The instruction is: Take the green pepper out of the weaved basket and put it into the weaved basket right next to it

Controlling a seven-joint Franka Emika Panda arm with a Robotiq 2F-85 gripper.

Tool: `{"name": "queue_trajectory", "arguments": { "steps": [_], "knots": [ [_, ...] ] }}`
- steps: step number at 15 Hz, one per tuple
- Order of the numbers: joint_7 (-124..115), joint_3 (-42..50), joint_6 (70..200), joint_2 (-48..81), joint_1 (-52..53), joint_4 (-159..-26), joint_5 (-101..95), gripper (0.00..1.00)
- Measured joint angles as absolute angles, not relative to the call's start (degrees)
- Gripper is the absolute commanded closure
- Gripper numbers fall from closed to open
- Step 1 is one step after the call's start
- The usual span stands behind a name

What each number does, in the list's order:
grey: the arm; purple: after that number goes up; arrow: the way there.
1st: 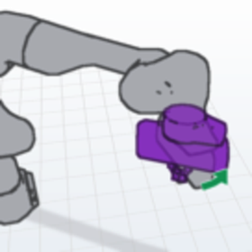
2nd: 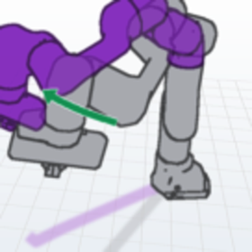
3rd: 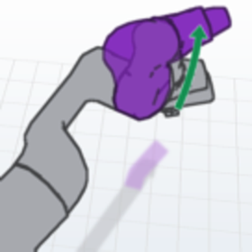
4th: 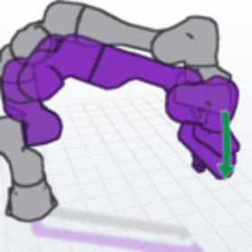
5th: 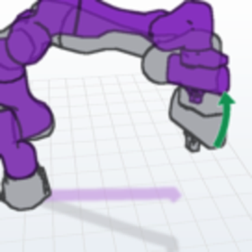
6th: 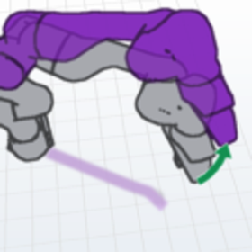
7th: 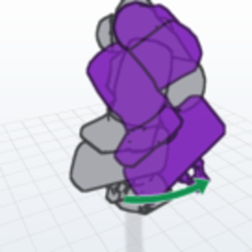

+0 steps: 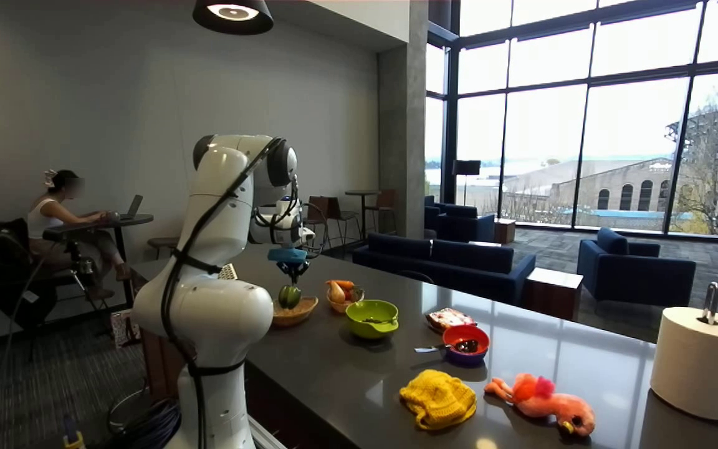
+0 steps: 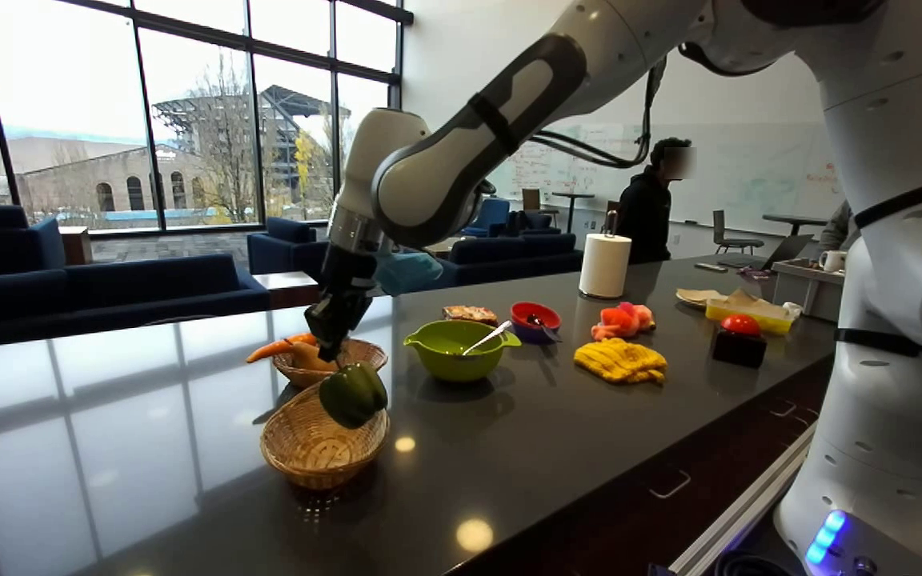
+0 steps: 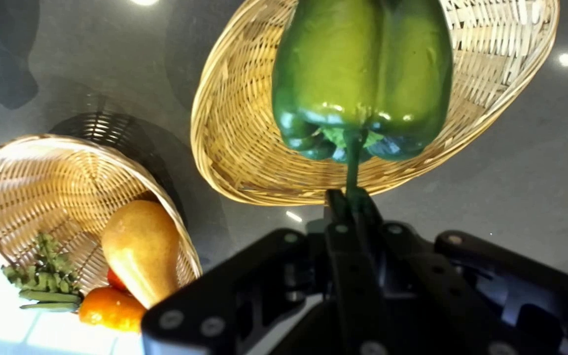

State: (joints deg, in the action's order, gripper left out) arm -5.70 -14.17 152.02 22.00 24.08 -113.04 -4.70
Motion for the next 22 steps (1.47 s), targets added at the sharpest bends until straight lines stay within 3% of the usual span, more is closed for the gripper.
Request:
{"name": "queue_trajectory", "arguments": {
  "steps": [17,18,19,22],
  "knots": [
    [11.84,-20.33,152.73,33.31,17.46,-103.38,2.06,0.98],
    [12.04,-20.40,152.69,33.94,17.31,-102.78,2.06,0.69],
    [12.15,-20.51,152.64,34.50,17.14,-102.20,2.06,0.68],
    [12.23,-20.73,152.52,35.30,16.78,-101.16,2.09,0.51]
  ]
}}
